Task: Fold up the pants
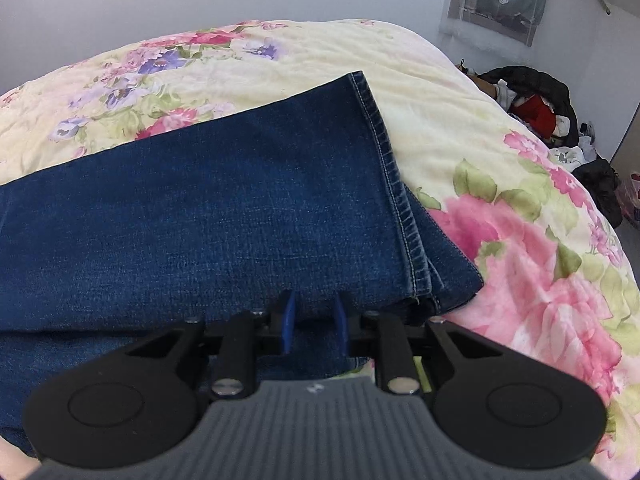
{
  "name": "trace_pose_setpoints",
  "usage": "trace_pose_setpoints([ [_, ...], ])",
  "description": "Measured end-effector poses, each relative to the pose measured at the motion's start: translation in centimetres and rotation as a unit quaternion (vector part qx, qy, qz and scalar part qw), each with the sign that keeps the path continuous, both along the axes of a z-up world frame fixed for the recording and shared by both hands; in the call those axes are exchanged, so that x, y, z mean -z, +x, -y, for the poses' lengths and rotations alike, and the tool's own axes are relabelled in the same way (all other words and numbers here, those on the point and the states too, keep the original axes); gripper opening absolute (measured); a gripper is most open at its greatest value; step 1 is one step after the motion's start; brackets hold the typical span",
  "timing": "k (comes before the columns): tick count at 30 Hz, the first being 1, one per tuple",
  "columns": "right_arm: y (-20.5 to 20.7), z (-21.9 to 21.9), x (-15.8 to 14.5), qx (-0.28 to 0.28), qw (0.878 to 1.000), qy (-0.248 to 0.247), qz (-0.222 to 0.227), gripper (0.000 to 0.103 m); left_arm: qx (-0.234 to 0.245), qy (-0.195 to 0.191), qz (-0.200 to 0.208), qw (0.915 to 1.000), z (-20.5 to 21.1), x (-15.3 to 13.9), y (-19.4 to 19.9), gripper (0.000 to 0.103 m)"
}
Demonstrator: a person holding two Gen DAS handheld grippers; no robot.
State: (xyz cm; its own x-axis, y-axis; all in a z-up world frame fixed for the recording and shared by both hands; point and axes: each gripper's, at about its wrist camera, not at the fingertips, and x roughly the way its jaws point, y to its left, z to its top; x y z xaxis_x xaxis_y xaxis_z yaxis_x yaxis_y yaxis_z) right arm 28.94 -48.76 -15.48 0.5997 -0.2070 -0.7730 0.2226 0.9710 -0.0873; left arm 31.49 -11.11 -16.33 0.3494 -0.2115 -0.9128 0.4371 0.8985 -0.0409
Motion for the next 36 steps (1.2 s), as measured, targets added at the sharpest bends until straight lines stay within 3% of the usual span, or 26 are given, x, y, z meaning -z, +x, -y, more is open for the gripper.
trace_pose_setpoints([
  [8, -0.6, 0.7, -0.8, 0.023, 0.999, 0.029, -0.01, 0.018, -0.006, 0.012, 0.016, 0.9998, 0.4, -1.4, -0.8, 0.006],
  [10, -1.4, 1.3, -1.6, 0.041, 0.998, 0.044, 0.001, 0.031, -0.003, 0.019, 0.026, 0.9995, 0.6, -1.9, -1.2, 0.006],
  [14, -3.4, 3.3, -3.3, 0.075, 0.992, 0.101, 0.031, 0.042, -0.005, 0.015, 0.05, 0.9986, 1.0, -3.8, -1.7, 0.008],
  [16, -4.3, 4.5, -3.9, 0.091, 0.986, 0.136, 0.045, 0.056, 0.0, 0.008, 0.065, 0.9979, 1.9, -4.9, -1.5, 0.015],
  [20, -5.8, 7.4, -4.1, 0.136, 0.962, 0.224, 0.082, 0.07, 0.003, -0.029, 0.082, 0.9963, 4.0, -6.5, -0.5, 0.019],
  [26, -7.7, 12.2, -0.9, 0.223, 0.892, 0.369, 0.133, 0.075, -0.001, -0.069, 0.075, 0.9949, 7.4, -6.2, 2.1, 0.021],
  [28, -7.4, 12.9, 0.5, 0.228, 0.877, 0.399, 0.138, 0.075, -0.003, -0.079, 0.07, 0.9944, 8.4, -5.6, 3.0, 0.021],
  [32, -5.8, 13.2, 2.7, 0.226, 0.868, 0.415, 0.149, 0.072, -0.01, -0.105, 0.062, 0.9925, 9.4, -4.0, 5.0, 0.021],
  [36, -4.1, 13.6, 4.4, 0.228, 0.864, 0.419, 0.162, 0.056, -0.009, -0.124, 0.069, 0.9898, 10.3, -3.1, 6.4, 0.021],
])
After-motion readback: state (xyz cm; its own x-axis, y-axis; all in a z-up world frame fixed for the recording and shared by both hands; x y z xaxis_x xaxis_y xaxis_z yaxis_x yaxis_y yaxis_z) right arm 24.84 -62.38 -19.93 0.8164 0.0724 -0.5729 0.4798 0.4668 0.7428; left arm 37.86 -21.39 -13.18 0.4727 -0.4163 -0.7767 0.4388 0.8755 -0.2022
